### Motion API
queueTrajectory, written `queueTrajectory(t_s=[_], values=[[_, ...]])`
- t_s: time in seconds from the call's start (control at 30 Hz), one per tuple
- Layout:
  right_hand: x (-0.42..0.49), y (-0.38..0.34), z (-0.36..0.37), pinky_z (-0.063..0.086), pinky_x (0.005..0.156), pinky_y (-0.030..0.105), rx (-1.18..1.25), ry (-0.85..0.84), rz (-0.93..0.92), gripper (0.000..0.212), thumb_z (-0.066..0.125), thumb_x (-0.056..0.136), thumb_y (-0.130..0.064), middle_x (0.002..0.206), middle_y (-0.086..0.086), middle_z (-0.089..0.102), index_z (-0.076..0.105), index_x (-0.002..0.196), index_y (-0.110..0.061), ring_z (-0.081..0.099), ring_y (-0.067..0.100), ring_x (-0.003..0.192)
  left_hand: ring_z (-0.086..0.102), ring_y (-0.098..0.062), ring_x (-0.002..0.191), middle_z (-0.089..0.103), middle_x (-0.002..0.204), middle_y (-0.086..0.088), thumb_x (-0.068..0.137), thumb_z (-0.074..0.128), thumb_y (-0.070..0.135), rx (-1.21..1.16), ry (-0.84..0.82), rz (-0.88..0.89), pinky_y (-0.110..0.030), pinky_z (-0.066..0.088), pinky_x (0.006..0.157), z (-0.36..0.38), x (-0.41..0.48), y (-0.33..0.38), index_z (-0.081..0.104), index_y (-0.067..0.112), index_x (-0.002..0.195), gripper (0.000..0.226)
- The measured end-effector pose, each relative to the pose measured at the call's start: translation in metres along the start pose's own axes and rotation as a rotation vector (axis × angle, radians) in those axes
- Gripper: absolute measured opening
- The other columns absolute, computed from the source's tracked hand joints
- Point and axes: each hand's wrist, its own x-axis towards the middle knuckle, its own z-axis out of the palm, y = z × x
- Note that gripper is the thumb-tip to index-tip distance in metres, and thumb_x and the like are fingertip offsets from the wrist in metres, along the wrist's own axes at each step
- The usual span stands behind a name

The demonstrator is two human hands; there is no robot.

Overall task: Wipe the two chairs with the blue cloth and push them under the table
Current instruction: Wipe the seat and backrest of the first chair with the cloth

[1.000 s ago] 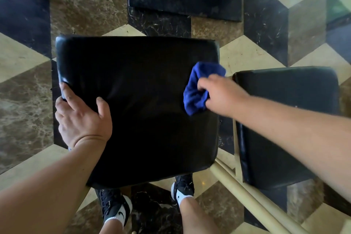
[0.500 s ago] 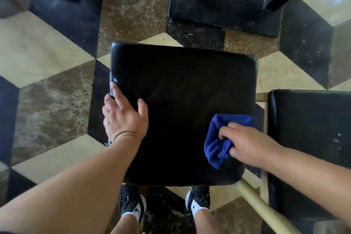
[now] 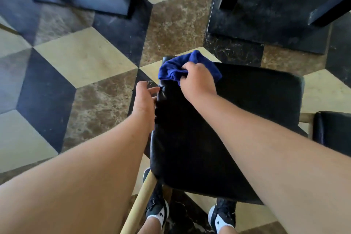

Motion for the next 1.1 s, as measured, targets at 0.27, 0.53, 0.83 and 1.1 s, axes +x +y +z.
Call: queueTrajectory(t_s=[0.27,0.53,0.83,1.1], values=[[-0.077,-0.007,0.051,0.057,0.085,0.043,-0.051,-0.21,-0.142,0.022,0.062,0.093,-0.021,0.114,0.012,0.065,0.063,0.115,-0.017,0.067,0.033,0.103,0.064,-0.028,0.085,0.07,0.083,-0.005,0.096,0.033,0.066,-0.064,-0.075,-0.038,-0.039,0.047,0.083,-0.01,0.004,0.011,0.069,0.011,0.09,0.067],[-0.197,0.054,0.055,0.039,0.063,0.039,-0.26,-0.633,-0.449,0.02,0.06,0.088,-0.011,0.108,0.008,0.054,0.055,0.106,-0.017,0.061,0.036,0.097,0.066,-0.027,0.104,0.076,0.101,0.002,0.092,0.044,0.056,0.103,0.053,0.041,-0.042,0.051,0.089,0.009,-0.009,0.0,0.077,0.027,0.105,0.046],[-0.145,0.116,-0.028,0.056,0.074,0.049,-0.51,-0.537,-0.508,0.038,0.062,0.085,-0.019,0.114,0.009,0.059,0.062,0.123,-0.021,0.064,0.036,0.102,0.037,-0.041,0.15,0.016,0.177,-0.007,0.106,0.026,0.066,1.004,0.31,0.405,-0.058,0.035,0.117,0.02,-0.009,-0.102,-0.004,0.049,0.166,0.069],[-0.024,0.148,-0.091,0.051,0.079,0.039,-0.321,0.001,-0.041,0.04,0.071,0.086,-0.023,0.117,0.012,0.063,0.063,0.125,-0.022,0.064,0.038,0.105,0.034,-0.038,0.146,0.022,0.171,-0.013,0.104,0.013,0.069,1.105,0.489,0.461,-0.057,0.034,0.115,0.03,0.003,-0.128,-0.009,0.042,0.167,0.072]])
